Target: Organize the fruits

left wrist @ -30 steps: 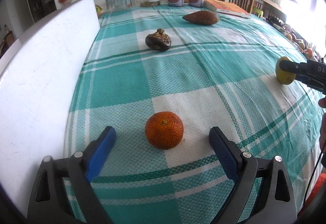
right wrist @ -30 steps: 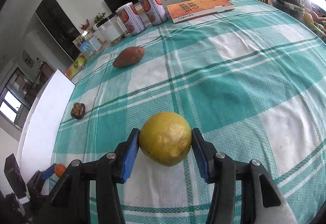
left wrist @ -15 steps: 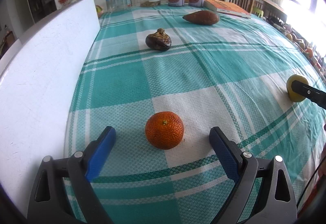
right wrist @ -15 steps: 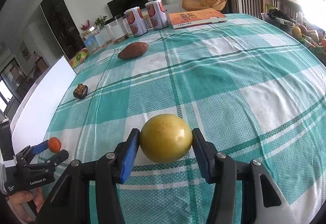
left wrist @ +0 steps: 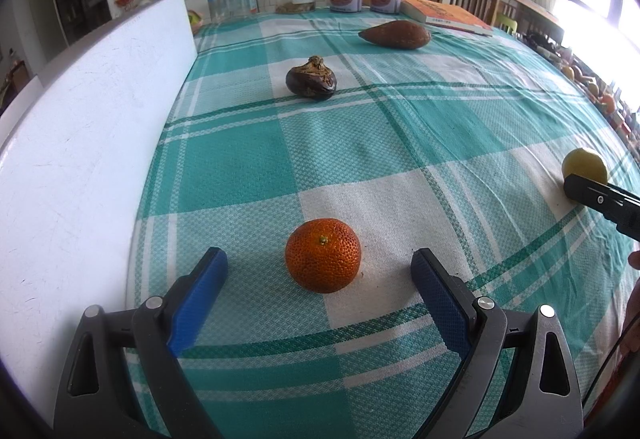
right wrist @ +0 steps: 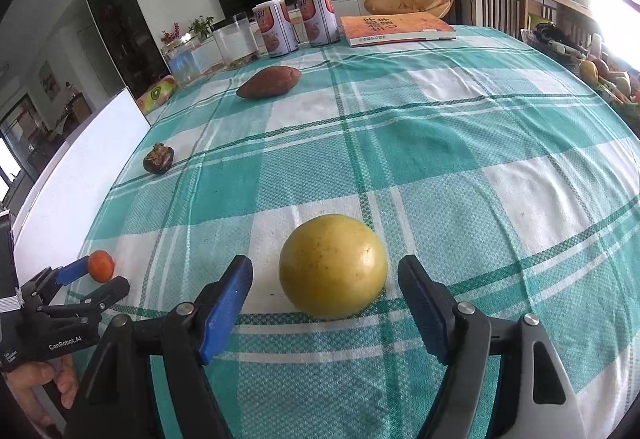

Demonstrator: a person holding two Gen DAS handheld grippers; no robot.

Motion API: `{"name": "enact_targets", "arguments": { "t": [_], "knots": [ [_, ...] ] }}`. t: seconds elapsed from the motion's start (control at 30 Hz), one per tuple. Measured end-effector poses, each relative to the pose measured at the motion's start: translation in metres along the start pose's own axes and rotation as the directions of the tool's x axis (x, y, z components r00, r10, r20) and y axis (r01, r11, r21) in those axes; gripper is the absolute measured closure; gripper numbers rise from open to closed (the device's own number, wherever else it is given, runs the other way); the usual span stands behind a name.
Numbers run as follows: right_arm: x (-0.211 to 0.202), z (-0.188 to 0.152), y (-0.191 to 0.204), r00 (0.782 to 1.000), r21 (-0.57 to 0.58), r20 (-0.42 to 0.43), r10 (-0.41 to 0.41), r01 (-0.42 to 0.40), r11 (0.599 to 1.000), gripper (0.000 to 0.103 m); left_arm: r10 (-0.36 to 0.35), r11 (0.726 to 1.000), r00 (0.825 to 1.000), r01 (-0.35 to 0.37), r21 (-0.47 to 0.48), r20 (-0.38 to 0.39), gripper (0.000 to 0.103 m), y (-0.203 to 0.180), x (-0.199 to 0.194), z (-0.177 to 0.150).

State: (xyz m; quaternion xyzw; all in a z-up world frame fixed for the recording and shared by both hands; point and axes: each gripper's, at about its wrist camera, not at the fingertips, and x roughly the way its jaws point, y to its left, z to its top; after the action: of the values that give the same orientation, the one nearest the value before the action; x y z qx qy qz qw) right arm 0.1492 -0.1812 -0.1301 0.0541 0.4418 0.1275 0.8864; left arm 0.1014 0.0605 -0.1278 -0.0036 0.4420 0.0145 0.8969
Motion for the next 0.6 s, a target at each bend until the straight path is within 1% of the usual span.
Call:
{"name": "enact_targets", "arguments": {
  "t": [0.13,0.2,0.27,0.33,0.37,0.4,0.43,0.5,0.57,0.6],
  "knots": [
    [0.0,-0.001,-0.002,1.0,0.006,0.001,0.003,-0.003,1.0,0.025,-0.002,1.0,1.0,0.002,-0.001,0.0,0.009,0.0,0.0,0.0],
    [0.0,0.0,-0.002,1.0,0.008,0.002,0.002,-0.002,1.0,0.025,-0.029,1.0,1.0,0.029,-0.009,0.002,0.009,0.004,-0.001,0.0],
    [-0.004,0.0,-0.003,1.0,0.014,0.017,0.014,-0.014,1.0,0.025,-0.093,0.995,0.996,0.093,-0.02,-0.014,0.009,0.011,-0.005,0.0],
    [-0.01,0.001,-0.005,0.998,0.022,0.044,0.045,-0.046,0.999,0.022,-0.177,0.982,0.984,0.175,-0.066,-0.022,0.009,0.02,-0.011,0.0],
    [-0.012,0.001,-0.004,0.998,0.022,0.054,0.045,-0.046,0.999,0.019,-0.209,0.975,0.978,0.206,-0.078,-0.027,0.01,0.021,-0.012,0.0],
    [-0.013,0.001,-0.003,0.998,0.018,0.059,0.035,-0.036,0.999,0.019,-0.223,0.973,0.974,0.221,-0.071,-0.031,0.011,0.02,-0.013,0.0],
    [-0.012,0.001,-0.002,0.998,0.011,0.059,0.021,-0.021,1.0,0.019,-0.21,0.977,0.977,0.209,-0.046,-0.033,0.011,0.015,-0.014,-0.001],
    [-0.009,0.001,0.002,0.999,-0.012,0.046,0.006,-0.006,1.0,0.019,-0.154,0.988,0.988,0.154,0.016,-0.028,0.012,0.004,-0.014,-0.002],
    [-0.006,0.001,0.005,0.999,-0.03,0.034,-0.012,0.013,0.999,0.019,-0.12,0.992,0.992,0.121,0.023,-0.028,0.037,-0.001,-0.012,-0.002],
    [-0.005,0.001,0.005,0.999,-0.034,0.035,-0.019,0.02,0.999,0.019,-0.097,0.995,0.995,0.098,0.019,-0.019,0.046,-0.001,-0.013,0.0]
  ]
}}
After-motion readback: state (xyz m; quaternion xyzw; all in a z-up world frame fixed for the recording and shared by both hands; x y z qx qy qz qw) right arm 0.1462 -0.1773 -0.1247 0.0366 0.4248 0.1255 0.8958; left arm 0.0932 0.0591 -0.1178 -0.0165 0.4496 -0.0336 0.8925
